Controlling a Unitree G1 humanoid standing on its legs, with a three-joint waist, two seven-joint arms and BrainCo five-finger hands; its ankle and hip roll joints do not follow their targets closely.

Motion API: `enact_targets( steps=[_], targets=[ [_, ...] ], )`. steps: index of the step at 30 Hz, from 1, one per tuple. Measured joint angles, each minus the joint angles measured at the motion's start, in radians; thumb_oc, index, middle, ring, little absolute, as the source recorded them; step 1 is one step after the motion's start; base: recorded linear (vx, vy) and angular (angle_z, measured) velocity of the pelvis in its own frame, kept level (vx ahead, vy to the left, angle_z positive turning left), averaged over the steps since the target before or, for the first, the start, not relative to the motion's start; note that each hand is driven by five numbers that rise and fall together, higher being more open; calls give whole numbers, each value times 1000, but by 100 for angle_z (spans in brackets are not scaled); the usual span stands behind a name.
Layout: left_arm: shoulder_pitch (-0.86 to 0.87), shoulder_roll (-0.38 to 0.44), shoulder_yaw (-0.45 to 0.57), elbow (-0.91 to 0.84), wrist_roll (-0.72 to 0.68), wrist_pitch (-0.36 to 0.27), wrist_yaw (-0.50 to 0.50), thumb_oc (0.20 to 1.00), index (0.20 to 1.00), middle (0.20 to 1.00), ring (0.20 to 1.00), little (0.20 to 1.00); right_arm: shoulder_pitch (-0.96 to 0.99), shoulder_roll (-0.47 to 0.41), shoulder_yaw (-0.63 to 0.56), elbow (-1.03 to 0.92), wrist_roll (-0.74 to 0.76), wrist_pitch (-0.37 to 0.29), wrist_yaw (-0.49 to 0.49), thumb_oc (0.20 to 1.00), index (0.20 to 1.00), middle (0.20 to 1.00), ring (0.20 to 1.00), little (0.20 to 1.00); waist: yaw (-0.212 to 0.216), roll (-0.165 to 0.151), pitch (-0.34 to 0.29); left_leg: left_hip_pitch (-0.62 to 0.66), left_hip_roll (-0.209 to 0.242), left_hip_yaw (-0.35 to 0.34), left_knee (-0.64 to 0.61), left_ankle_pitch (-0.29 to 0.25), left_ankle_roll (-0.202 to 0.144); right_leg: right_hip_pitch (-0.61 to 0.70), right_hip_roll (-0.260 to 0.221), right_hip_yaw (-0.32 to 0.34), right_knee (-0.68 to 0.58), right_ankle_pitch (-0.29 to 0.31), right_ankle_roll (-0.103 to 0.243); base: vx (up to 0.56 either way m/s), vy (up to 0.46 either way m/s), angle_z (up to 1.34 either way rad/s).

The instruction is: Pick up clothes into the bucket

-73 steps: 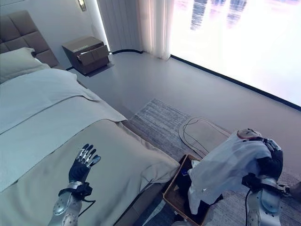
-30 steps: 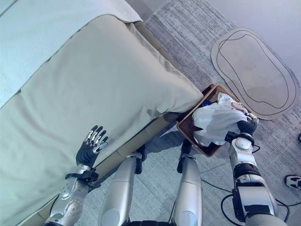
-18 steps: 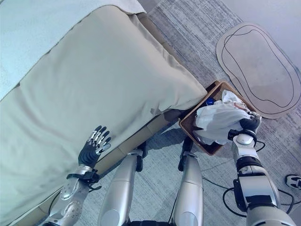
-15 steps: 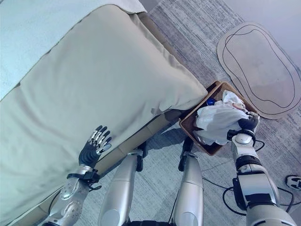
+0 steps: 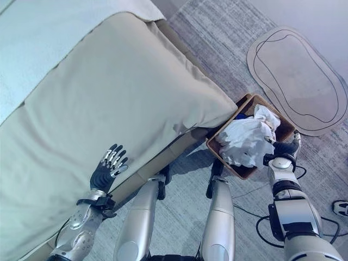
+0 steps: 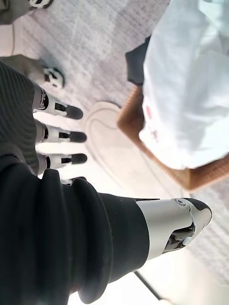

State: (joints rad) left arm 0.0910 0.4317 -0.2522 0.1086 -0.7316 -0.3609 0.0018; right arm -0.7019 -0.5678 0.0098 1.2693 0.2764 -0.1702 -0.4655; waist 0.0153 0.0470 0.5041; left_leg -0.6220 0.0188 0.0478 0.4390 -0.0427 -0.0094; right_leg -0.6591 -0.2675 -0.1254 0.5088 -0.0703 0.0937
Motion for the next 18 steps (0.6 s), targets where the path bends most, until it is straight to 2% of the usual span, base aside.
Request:
enact_targets(
  steps=[6, 7, 9, 11, 12, 13, 14, 16, 18],
  targets=[
    [-20, -34, 14, 11, 0, 0, 1, 1000, 1000, 1000, 1000, 1000, 118, 16, -35, -97, 1, 0, -5, 1000, 1000, 1000, 1000, 1000, -1, 8, -9, 108, 10, 2, -46, -4, -5, 110, 10, -13, -48, 2, 3, 62, -42, -1],
    [-13, -37, 20, 13, 0, 0, 1, 1000, 1000, 1000, 1000, 1000, 145, 26, -35, -128, 1, -1, -5, 1000, 1000, 1000, 1000, 1000, -1, 9, -29, 114, 13, 0, -50, -4, -5, 120, 12, -19, -55, 2, 3, 62, -25, -1],
    [-12, -44, 25, 25, 1, 0, 1, 1000, 1000, 1000, 1000, 1000, 217, 37, -41, -214, 1, -4, -7, 1000, 1000, 1000, 1000, 1000, -6, 9, -80, 129, 13, 1, -67, -5, -7, 132, 14, -21, -69, 1, 3, 104, -53, -2],
    [-10, -70, 61, 36, 7, -1, 3, 1000, 1000, 1000, 1000, 1000, 363, 84, -84, -455, 0, -23, 0, 1000, 1000, 1000, 1000, 1000, -27, 6, -87, 197, 19, -2, -96, -5, -8, 202, 22, -31, -94, 2, 3, 112, -67, 3],
    [0, -93, 83, 46, 11, -2, 9, 1000, 1000, 1000, 1000, 1000, 458, 125, -94, -600, 0, -52, 8, 1000, 1000, 1000, 1000, 1000, -30, -1, -99, 248, 23, -4, -123, -6, -9, 254, 26, -41, -118, 1, 3, 67, -31, 5],
    [14, -97, 87, 47, 11, -4, 14, 1000, 1000, 1000, 1000, 1000, 505, 154, -95, -640, 3, -71, 24, 1000, 1000, 1000, 1000, 1000, -33, -9, -124, 272, 26, -4, -138, -7, -10, 276, 30, -45, -130, -1, 3, 135, -46, -2],
    [42, -107, 94, 47, 11, -9, 15, 1000, 1000, 1000, 1000, 1000, 587, 220, -120, -723, 29, -99, 45, 1000, 1000, 1000, 1000, 1000, -30, -23, -169, 308, 30, -3, -173, -5, -8, 312, 39, -50, -157, -6, 7, 61, -15, -8],
    [58, -113, 106, 76, 11, -18, 10, 1000, 1000, 1000, 1000, 1000, 642, 262, -110, -719, 53, -128, 88, 1000, 1000, 1000, 1000, 1000, -51, -49, -219, 349, 33, -1, -216, 4, -7, 346, 47, -54, -187, -6, 9, 92, -25, -2],
    [65, -123, 125, 94, 11, -17, 7, 1000, 1000, 1000, 1000, 1000, 706, 286, -107, -776, 79, -135, 131, 1000, 1000, 1000, 1000, 1000, -67, -61, -237, 388, 37, -1, -262, 19, -17, 382, 55, -66, -230, 5, 13, 47, -16, 4]
  ],
)
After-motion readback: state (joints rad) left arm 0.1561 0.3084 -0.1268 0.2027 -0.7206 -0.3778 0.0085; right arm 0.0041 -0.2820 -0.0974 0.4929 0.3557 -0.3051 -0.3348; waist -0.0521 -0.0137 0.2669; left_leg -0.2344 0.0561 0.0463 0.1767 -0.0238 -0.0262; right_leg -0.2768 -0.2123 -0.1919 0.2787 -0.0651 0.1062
